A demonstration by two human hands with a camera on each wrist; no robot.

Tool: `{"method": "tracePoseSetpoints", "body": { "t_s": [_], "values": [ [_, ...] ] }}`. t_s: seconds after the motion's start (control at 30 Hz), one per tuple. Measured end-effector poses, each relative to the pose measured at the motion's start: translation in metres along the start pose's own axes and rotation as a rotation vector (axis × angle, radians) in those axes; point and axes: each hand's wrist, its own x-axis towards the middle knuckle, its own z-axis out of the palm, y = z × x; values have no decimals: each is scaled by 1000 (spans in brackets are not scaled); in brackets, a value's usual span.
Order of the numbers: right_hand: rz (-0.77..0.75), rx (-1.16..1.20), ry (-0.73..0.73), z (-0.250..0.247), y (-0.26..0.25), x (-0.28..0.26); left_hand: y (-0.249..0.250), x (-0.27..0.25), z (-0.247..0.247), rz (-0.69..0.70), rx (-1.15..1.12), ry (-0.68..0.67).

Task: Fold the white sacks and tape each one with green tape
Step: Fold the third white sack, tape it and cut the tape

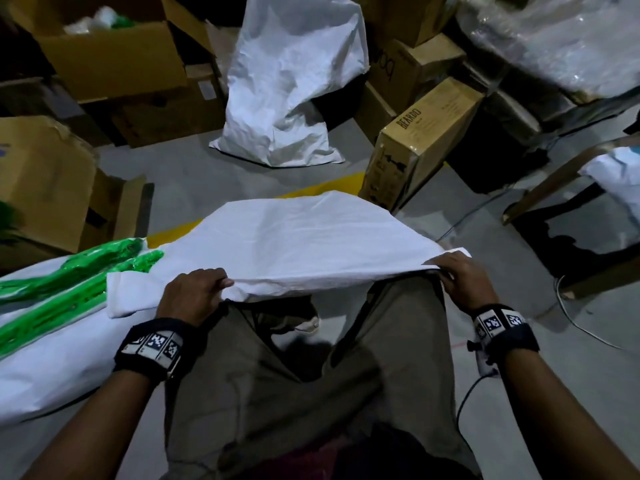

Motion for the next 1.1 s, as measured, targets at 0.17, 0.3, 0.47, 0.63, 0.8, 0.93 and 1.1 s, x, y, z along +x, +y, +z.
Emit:
{"method": "tracePoseSetpoints", "body": {
  "t_s": [0.17,0.3,0.47,0.63,0.8,0.93,1.1],
  "values": [
    [285,86,-74,6,4,20,-4,18,-2,-102,139,-145],
    [468,126,-218,24,1,49,-13,32,-2,-203,183,-197],
    [516,50,-257,34,10,63,-37,32,-3,-306,315,-191],
    [540,58,-258,38,8,64,-73,29,-5,-318,68,-145],
    [549,54,-262,41,13,63,-88,50,-17,-259,-89,-346],
    [527,5,-210,45,20,61,-82,52,4,-414,-56,-346],
    [544,110,-100,61,34,52,-68,27,28,-678,-5,-172]
  ]
}}
